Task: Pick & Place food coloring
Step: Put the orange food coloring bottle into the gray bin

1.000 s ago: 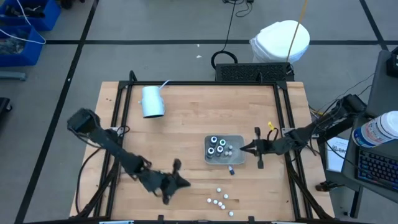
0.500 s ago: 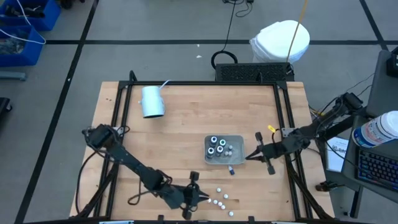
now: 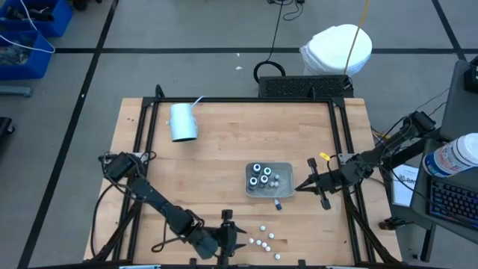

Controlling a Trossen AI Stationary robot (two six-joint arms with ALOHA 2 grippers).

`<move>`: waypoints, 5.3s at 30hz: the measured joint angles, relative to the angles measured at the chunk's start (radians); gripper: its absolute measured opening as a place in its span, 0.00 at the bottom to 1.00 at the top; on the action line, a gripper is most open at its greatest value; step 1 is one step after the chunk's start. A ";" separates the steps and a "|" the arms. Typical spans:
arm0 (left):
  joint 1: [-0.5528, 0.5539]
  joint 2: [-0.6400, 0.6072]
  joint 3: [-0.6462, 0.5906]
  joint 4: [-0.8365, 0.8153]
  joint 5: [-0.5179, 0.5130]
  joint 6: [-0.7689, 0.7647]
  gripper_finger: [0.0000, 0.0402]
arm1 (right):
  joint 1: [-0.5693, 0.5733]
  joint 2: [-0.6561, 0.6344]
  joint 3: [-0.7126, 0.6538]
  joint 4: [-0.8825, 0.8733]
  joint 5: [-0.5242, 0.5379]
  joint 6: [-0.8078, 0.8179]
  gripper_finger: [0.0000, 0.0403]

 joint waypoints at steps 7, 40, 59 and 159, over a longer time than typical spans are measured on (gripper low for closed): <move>0.010 0.000 0.000 -0.002 0.051 -0.031 0.58 | 0.000 0.000 0.000 0.002 0.001 -0.009 0.00; 0.084 0.112 0.000 0.059 0.263 -0.056 0.63 | 0.000 0.000 -0.029 0.076 0.181 0.119 0.01; 0.117 0.139 0.006 0.071 0.283 -0.049 0.63 | 0.000 0.000 -0.031 0.105 0.180 0.092 0.01; 0.592 0.251 0.445 -0.164 0.544 0.341 0.19 | 0.000 -0.002 -0.030 0.150 0.183 -0.013 0.01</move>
